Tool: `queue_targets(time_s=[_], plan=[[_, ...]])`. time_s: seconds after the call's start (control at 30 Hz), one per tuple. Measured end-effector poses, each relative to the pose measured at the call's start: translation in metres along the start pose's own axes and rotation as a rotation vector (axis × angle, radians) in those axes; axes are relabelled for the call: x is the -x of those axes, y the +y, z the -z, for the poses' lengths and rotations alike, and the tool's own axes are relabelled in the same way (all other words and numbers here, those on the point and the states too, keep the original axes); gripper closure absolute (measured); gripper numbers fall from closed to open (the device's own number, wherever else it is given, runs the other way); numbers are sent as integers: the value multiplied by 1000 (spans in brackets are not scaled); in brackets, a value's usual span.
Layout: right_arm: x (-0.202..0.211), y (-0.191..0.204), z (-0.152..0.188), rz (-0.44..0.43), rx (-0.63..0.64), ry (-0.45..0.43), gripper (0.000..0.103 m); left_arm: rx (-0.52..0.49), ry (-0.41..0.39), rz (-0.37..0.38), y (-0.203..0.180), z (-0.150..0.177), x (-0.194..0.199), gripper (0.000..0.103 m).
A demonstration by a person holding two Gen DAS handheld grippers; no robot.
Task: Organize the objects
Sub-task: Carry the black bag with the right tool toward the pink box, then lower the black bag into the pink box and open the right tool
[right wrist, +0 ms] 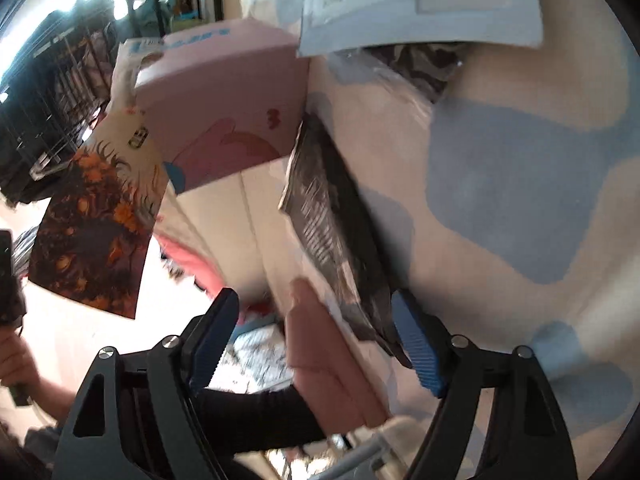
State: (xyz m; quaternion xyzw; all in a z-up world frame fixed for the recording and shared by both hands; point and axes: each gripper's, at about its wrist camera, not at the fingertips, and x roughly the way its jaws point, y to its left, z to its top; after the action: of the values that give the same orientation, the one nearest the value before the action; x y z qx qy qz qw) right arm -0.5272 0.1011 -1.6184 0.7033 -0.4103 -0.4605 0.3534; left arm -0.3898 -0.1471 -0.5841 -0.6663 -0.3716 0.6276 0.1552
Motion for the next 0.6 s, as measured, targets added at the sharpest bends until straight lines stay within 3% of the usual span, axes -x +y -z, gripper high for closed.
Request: queue_targets(time_s=[0.17,0.3,0.6], plan=[[-13,5,0,54,16,56,22,-28,-29,-36,4,-2,3,61],[-19,8,-3,103,25,82,22,7,-43,-31,11,-6,9,61],[-31,6,-5,73,3,74,21,-13,-17,40,-1,-4,5,61]])
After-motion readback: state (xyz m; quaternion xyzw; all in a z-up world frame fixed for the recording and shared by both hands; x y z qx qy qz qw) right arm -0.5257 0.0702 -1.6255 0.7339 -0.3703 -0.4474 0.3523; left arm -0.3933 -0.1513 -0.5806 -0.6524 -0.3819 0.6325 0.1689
